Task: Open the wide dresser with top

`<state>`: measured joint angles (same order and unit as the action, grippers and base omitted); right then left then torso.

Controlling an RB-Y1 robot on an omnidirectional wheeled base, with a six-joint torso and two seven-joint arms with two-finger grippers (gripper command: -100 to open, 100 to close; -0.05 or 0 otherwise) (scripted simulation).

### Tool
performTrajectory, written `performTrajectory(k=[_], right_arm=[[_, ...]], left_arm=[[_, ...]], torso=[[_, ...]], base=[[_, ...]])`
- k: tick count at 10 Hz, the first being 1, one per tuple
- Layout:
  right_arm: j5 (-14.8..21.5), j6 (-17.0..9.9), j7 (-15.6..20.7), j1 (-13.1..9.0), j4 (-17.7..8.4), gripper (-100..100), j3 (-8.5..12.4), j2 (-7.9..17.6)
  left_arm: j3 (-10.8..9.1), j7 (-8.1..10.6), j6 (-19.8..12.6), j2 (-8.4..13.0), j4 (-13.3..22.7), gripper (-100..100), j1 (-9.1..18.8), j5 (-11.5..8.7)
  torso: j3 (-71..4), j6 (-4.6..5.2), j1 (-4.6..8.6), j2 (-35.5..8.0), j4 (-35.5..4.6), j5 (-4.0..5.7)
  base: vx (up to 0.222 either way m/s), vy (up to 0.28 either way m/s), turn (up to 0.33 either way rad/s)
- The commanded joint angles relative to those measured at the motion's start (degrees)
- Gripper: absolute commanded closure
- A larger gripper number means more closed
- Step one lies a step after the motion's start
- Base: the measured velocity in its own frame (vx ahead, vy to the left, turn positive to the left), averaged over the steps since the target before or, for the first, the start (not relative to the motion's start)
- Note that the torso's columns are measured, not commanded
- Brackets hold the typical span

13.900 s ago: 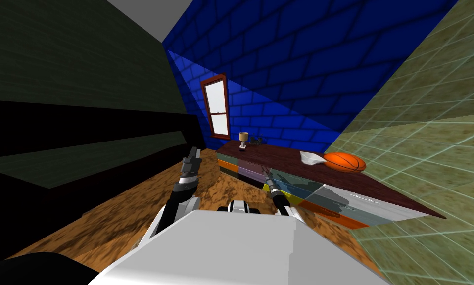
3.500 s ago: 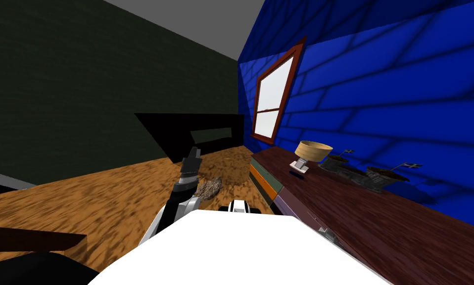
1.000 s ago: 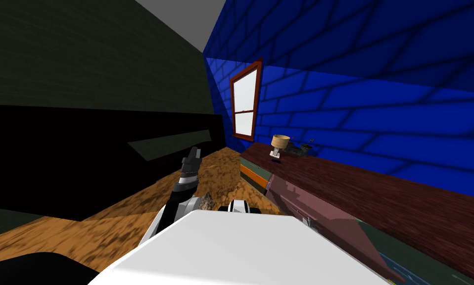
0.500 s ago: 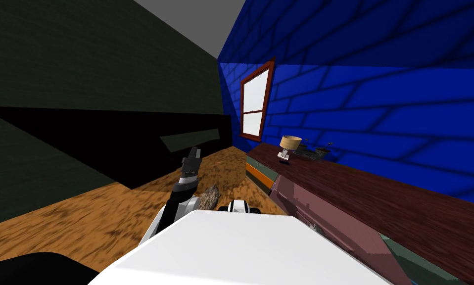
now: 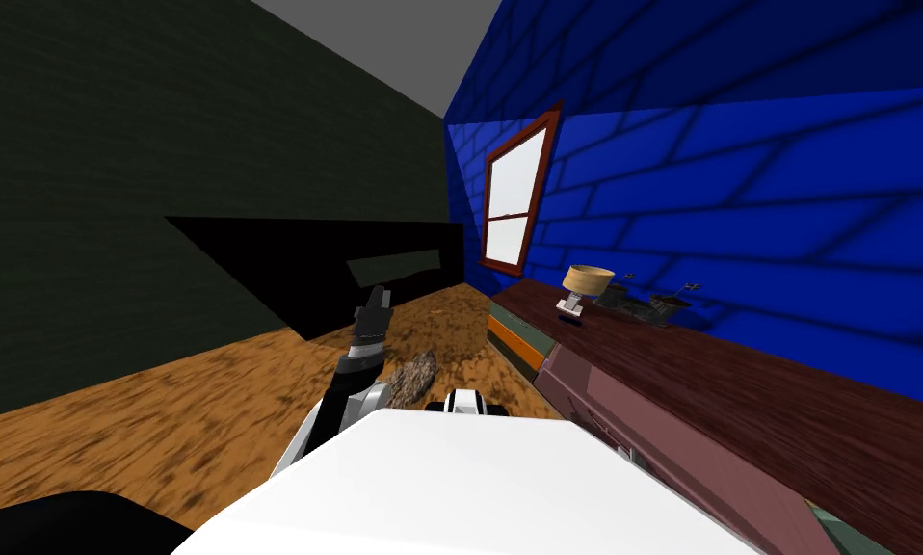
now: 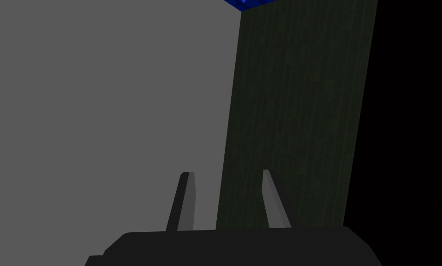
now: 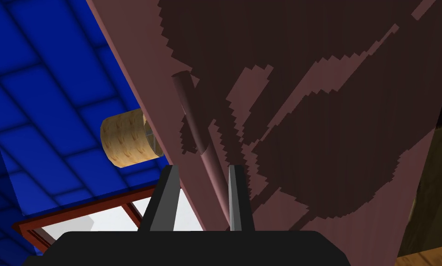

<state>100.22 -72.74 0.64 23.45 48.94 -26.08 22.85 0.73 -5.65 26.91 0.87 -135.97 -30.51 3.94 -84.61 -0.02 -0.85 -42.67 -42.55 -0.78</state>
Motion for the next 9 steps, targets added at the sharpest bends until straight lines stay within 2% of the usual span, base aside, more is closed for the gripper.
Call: performTrajectory(k=[1, 4, 5, 6, 7, 9], right_arm=[[-3.5, -1.8, 0.4, -0.4, 0.0, 100, 0.0, 0.2], [-9.4, -4.7, 1.8, -0.8, -0.2, 100, -1.2, 1.1], [-11.5, -4.7, 1.8, -0.8, -0.2, 100, -1.2, 1.1], [-12.6, -4.7, 1.8, -0.8, -0.2, 100, -1.2, 1.1], [-14.6, -6.2, 2.5, -1.0, -0.3, 100, -1.7, 1.5], [-17.2, -6.2, 2.5, -1.0, -0.3, 100, -1.7, 1.5]], left_arm=[[0.00, 0.00, 0.0, 0.0, 0.0, 0, 0.0, 0.0], [-0.01, 0.00, 0.0, 0.0, 0.0, 0, 0.0, 0.0], [-0.01, 0.00, 0.0, 0.0, 0.0, 0, 0.0, 0.0], [-0.01, 0.00, 0.0, 0.0, 0.0, 0, 0.0, 0.0], [-0.01, 0.00, 0.0, 0.0, 0.0, 0, 0.0, 0.0], [-0.01, 0.00, 0.0, 0.0, 0.0, 0, 0.0, 0.0]], torso=[[0.0, 0.05, 0.04, 0.0, 0.0, 0.00], [0.0, 0.10, 0.09, 0.1, 0.0, -0.02], [0.0, -0.20, -0.01, 0.1, -0.1, -0.04], [-0.1, -0.01, -0.03, 0.2, 0.0, -0.04], [-0.2, 0.23, 0.10, 0.3, 0.2, -0.02], [-0.1, 0.07, -0.01, 0.1, 0.1, -0.04]], base=[[-0.061, 0.022, 0.046], [-0.125, 0.041, 0.333], [-0.133, 0.032, 0.298], [-0.062, 0.027, 0.091], [-0.117, 0.041, 0.339], [-0.080, 0.047, 0.175]])
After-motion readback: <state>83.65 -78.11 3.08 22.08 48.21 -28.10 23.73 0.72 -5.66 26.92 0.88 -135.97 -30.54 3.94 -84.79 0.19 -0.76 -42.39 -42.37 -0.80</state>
